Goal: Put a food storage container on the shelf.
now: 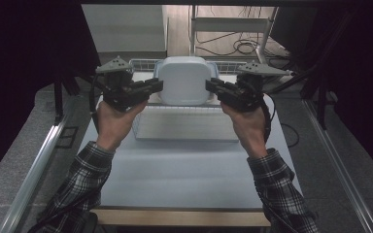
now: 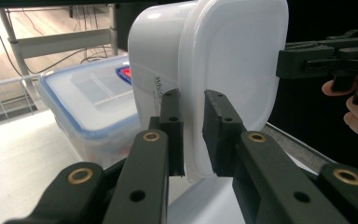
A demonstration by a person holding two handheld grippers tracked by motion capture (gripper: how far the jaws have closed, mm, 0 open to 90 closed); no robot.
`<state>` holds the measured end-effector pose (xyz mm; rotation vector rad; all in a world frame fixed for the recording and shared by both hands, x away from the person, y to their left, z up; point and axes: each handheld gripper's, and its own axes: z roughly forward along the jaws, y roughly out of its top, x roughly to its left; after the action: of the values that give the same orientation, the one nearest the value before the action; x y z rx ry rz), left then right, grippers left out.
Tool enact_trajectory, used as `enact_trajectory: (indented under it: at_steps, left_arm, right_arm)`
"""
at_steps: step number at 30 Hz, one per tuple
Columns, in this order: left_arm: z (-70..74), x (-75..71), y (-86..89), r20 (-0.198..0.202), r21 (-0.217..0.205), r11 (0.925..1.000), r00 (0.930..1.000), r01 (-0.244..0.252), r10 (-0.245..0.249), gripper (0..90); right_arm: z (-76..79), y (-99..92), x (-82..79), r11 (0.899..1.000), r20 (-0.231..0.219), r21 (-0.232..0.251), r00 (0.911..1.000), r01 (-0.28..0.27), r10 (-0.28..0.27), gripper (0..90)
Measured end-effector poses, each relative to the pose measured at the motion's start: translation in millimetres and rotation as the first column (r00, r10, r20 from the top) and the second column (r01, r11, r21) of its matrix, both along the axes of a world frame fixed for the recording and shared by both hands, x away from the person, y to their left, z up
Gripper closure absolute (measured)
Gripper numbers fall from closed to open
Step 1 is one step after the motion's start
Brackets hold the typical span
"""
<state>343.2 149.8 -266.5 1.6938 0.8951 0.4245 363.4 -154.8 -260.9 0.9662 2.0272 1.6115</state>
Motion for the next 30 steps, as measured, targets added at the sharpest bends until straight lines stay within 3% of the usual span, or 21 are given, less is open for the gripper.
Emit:
enact_trajectory:
  at_steps: [8,19,30]
  left_arm:
    - [7.8,16.9,-0.8,-0.010,-0.007,0.9999,0.9999,-0.009,0.009,79.3]
    - [8.0,34.0,-0.6,-0.025,-0.041,0.9991,0.9997,-0.008,0.007,78.5]
    - [9.5,45.5,-2.8,-0.021,-0.024,0.9996,0.9997,-0.015,0.014,70.0]
  right_arm:
    - [9.3,2.7,16.9,1.000,-0.003,-0.008,0.9998,0.019,-0.019,76.3]
    - [11.7,7.7,36.4,0.998,-0.025,-0.019,0.9980,0.057,-0.057,74.3]
    - [10.9,13.5,46.2,0.997,-0.027,-0.009,0.9971,0.071,-0.071,65.9]
